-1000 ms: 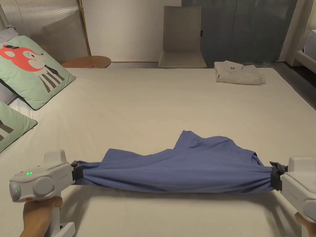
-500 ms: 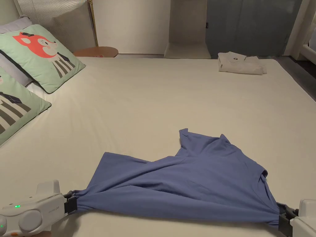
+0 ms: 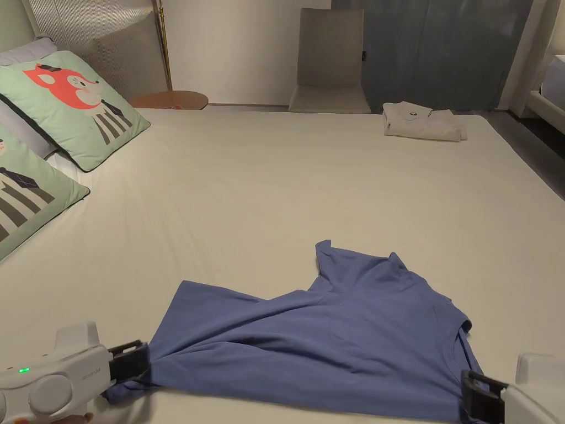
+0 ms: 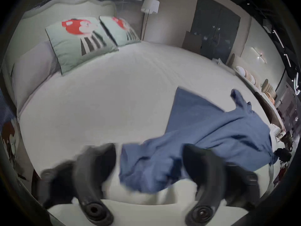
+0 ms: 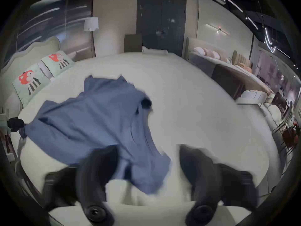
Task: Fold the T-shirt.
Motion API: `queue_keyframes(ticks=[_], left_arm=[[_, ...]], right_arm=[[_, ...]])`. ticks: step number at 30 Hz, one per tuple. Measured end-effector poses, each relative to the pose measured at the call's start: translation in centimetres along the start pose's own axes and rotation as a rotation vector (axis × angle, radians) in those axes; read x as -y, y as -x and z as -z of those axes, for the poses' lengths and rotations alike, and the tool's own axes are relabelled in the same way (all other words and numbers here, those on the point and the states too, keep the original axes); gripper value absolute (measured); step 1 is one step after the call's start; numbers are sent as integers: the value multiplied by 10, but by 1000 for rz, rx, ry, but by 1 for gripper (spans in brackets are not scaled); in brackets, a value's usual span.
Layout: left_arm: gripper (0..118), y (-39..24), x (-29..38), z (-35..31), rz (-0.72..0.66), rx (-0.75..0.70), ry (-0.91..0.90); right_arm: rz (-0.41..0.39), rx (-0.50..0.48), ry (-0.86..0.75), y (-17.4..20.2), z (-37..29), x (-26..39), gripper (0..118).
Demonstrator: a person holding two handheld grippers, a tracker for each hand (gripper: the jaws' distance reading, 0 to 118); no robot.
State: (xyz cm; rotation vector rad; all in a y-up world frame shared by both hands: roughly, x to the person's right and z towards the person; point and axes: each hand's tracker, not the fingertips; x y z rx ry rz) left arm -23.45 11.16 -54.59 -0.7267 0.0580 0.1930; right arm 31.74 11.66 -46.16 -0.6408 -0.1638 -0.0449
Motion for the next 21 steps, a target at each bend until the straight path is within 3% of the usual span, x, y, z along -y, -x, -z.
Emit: queue_keyframes(ticks=[1,2,13,16,18,19,21], left_arm=[[105,-6,-7,-7,1,26,-47],[109,-14,-15,-17,-1,52,-107],[109,-110,-67,-96,214,134,-577],[105,-122,-65,-98,236,104,-628],[92,-125,-63,-94,247,107,-656],[77,-126,-63,-94,248,111,-661],[12,-128,-61,-95,261,136,-678]], right_arm=[[2,4,-46,4,-6,-13,110],[2,6,-100,9,-13,-26,114],[-15,-42,-465,63,-62,-107,112],[-47,-17,-514,74,-70,-111,99],[-68,-5,-534,79,-77,-112,76],[-71,-5,-541,81,-79,-112,61],[-82,-7,-553,80,-70,-113,11]])
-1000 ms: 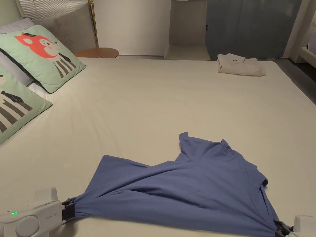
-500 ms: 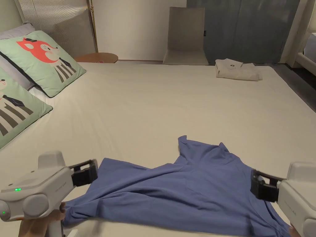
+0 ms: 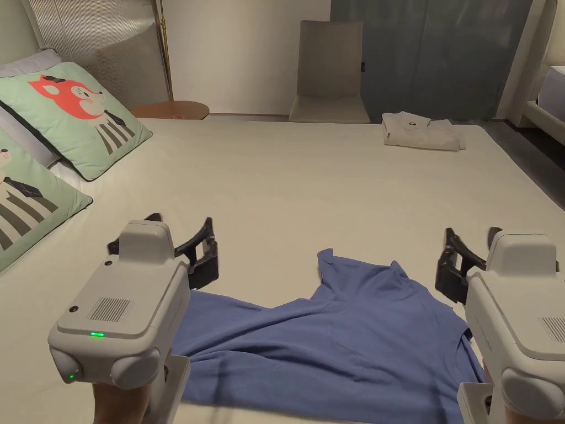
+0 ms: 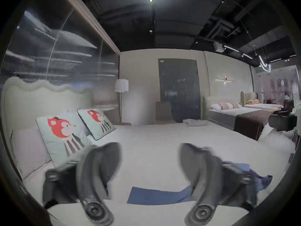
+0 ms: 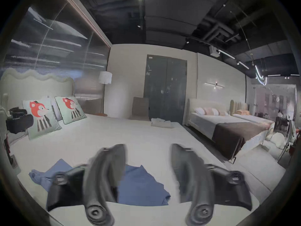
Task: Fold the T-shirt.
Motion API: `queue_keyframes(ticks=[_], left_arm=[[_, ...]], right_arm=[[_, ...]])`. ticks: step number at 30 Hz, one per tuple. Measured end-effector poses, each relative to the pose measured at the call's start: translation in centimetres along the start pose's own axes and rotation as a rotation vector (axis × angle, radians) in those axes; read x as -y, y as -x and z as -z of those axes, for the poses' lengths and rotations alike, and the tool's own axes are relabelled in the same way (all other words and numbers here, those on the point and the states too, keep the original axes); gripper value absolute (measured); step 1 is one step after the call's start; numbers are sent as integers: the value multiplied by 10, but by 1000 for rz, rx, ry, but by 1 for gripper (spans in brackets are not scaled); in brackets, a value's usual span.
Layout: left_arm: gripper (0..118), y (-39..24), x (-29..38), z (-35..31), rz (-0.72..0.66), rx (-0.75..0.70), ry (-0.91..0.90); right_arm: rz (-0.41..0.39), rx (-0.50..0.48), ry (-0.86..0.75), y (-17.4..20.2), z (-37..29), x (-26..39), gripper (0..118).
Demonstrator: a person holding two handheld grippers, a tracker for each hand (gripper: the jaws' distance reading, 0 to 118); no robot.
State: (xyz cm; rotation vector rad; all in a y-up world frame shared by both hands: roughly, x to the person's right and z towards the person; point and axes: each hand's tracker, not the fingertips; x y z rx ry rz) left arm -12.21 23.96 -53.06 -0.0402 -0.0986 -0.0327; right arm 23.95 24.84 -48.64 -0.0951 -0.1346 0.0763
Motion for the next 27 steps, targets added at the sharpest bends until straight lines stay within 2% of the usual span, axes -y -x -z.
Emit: queue_keyframes(ticks=[1,10,15,23,24,25,26,27], left_arm=[[1,-2,1,0,-1,12,-8],[0,3,8,10,0,37,70],[0,33,22,22,-18,28,332],[1,93,77,20,-146,-4,608],[3,100,85,21,-167,-10,641],[15,104,91,20,-173,-19,673],[40,110,99,22,-186,-30,700],[61,115,107,24,-183,-35,741]], right_arm=[[-5,6,-7,1,0,0,1],[-2,-10,-24,8,-8,-7,1],[-10,-30,-4,12,0,-3,1],[-18,-69,39,22,11,7,1],[-17,-71,45,20,21,20,1],[-17,-72,48,21,23,22,1],[-16,-75,56,21,26,24,1],[-13,-78,60,21,26,23,1]])
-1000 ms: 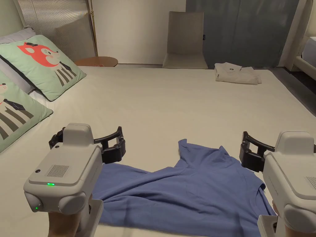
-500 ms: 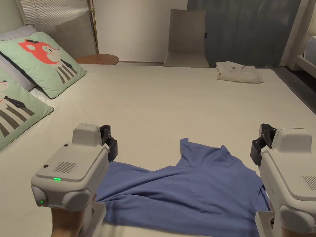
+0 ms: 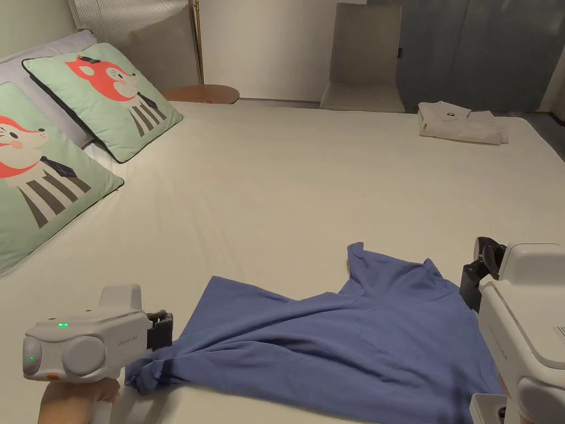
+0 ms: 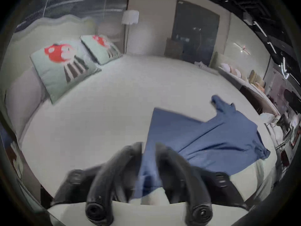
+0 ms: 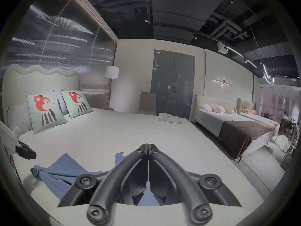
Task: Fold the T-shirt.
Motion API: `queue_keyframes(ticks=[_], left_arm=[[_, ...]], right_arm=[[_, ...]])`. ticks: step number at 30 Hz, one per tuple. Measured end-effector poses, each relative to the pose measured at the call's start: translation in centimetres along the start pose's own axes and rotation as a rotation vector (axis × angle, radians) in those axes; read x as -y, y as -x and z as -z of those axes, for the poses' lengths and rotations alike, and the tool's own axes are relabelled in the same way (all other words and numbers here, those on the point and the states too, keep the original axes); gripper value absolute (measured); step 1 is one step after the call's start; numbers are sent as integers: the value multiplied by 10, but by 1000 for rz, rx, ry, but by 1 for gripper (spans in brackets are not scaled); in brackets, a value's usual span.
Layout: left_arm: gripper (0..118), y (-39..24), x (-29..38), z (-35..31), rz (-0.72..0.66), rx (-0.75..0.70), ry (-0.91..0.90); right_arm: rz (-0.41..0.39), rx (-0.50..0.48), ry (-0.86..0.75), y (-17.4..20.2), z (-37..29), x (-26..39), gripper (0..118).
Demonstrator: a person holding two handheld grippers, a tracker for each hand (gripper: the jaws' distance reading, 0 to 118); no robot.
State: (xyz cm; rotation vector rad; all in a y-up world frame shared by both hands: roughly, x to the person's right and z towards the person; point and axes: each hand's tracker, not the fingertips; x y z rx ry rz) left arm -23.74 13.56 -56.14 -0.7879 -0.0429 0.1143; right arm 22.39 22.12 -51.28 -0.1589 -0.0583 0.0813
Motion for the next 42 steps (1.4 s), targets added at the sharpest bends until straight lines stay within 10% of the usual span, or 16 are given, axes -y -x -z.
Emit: queue_keyframes(ticks=[2,8,15,17,24,27,31,39,42], left_arm=[[91,8,7,10,-22,-11,17],[94,27,22,39,-100,-99,109],[46,17,35,51,-12,-104,110],[13,13,33,51,-16,-65,114],[9,2,20,27,70,-89,-25],[8,-7,8,9,74,-65,-63],[5,-17,-2,-3,60,-28,-102],[5,-22,-5,4,62,-28,-81],[5,-17,-5,11,54,-31,-65]], right_arm=[[2,-3,9,0,0,-1,1],[-5,-7,41,0,4,1,1],[-7,2,75,-4,10,13,1],[-5,5,84,-6,13,16,1],[19,10,219,-22,58,27,4],[62,3,357,-38,102,34,63],[117,-19,529,-59,173,61,99],[58,-15,737,-60,246,86,99],[40,-44,768,-60,264,100,80]])
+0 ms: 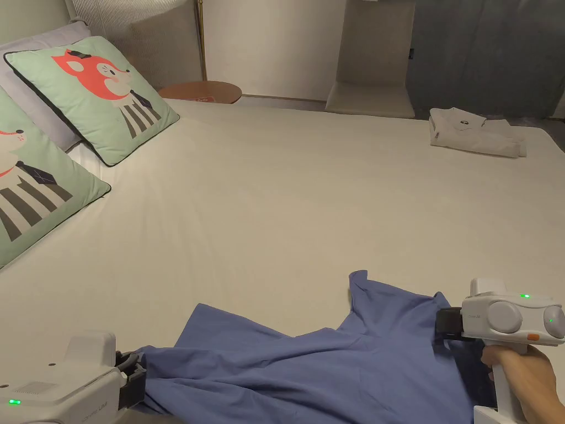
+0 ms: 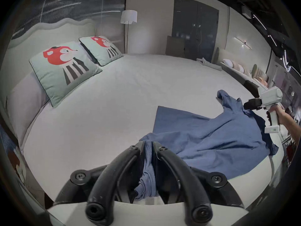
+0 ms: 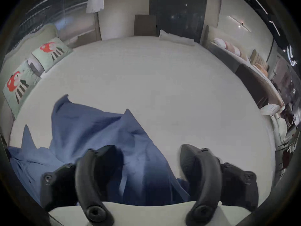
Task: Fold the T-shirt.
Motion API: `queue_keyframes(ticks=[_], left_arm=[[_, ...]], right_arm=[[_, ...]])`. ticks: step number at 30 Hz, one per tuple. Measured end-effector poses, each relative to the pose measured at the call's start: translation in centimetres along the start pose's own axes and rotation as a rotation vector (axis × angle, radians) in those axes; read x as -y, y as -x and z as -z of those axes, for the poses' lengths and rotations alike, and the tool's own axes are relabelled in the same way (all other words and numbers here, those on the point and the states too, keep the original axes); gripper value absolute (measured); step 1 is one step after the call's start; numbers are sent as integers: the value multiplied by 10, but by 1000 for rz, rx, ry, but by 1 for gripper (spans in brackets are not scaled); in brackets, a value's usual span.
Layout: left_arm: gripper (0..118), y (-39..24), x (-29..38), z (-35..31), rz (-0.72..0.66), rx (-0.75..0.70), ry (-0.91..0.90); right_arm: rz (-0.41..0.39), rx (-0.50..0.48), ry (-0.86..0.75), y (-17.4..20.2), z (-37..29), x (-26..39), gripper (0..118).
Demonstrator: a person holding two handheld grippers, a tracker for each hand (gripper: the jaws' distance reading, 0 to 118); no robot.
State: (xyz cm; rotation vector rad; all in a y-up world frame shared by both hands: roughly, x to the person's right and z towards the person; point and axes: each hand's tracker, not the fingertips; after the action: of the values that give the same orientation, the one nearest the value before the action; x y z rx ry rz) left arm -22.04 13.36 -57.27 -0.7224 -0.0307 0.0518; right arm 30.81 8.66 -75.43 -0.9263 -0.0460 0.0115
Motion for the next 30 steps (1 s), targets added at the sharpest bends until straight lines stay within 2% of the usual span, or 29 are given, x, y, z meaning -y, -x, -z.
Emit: queue_keyframes(ticks=[2,4,5,6,7,9,13,16,19,22,25,28,30], left_arm=[[5,1,2,3,-7,-1,8],[5,3,4,6,-13,-3,15],[5,3,5,6,-17,-3,16],[5,4,5,7,-21,-4,18],[5,4,5,7,-25,-4,20],[5,7,7,10,-34,-2,17],[5,6,2,3,-57,8,-16],[5,8,-8,-3,-86,34,-50],[5,6,-28,-11,-98,62,-94],[5,0,-55,-15,-71,76,-142],[5,-8,-81,-21,-57,83,-185],[5,-18,-102,-31,-45,105,-231],[5,-21,-119,-32,-38,123,-243]], right_arm=[[-24,-4,47,1,9,1,58],[-31,-12,19,3,8,5,48],[-42,-17,6,2,5,5,37],[-51,-26,5,2,1,5,14],[-82,2,-3,4,1,5,4],[-141,9,-46,6,-11,7,4],[-93,25,-176,3,-60,3,4],[-101,25,-256,-1,-90,-4,4],[-76,27,-336,-7,-124,-10,4],[-102,39,-355,-12,-147,-15,4],[-138,106,-378,-18,-169,-17,4],[-106,84,-433,-33,-188,-20,4],[-88,112,-493,-43,-204,-27,4]])
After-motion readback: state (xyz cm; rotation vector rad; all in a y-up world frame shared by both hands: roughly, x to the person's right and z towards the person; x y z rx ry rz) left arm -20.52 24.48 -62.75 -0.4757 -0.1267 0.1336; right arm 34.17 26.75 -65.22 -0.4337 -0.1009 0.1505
